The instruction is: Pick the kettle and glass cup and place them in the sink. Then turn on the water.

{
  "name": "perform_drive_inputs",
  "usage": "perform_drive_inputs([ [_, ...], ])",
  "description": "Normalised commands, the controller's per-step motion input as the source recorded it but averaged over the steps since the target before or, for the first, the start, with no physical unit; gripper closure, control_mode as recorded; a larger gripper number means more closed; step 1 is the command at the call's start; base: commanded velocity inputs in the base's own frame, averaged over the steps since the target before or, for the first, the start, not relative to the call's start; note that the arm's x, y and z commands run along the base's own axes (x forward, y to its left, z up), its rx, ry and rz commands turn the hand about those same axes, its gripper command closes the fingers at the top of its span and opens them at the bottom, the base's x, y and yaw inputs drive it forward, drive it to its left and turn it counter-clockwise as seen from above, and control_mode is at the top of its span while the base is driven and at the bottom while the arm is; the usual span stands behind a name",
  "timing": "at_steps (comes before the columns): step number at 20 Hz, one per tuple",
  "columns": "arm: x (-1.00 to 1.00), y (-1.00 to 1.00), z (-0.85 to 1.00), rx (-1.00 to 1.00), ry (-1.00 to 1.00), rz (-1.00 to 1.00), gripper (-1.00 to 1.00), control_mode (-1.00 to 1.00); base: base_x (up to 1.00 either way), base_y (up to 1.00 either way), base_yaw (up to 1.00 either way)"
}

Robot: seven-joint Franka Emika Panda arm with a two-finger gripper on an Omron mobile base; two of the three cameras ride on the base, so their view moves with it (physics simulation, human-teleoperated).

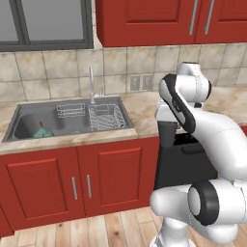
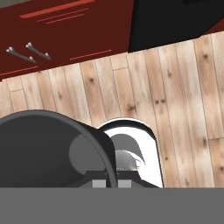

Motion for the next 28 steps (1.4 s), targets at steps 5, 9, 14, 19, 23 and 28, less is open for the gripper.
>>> perform_drive_inputs([
  [5, 0.0, 0.0, 0.0, 0.0, 0.0, 0.0, 1.0, 1.0, 0.49, -0.42, 0.01],
  [9, 0.0, 0.0, 0.0, 0.0, 0.0, 0.0, 1.0, 1.0, 0.5, -0.36, 0.02],
  [14, 0.0, 0.0, 0.0, 0.0, 0.0, 0.0, 1.0, 1.0, 0.5, -0.27, 0.01],
  [19, 0.0, 0.0, 0.0, 0.0, 0.0, 0.0, 1.0, 1.0, 0.47, -0.19, 0.0],
  [23, 0.0, 0.0, 0.0, 0.0, 0.0, 0.0, 1.0, 1.0, 0.4, -0.27, 0.0],
  [28, 0.0, 0.0, 0.0, 0.0, 0.0, 0.0, 1.0, 1.0, 0.35, -0.29, 0.0],
])
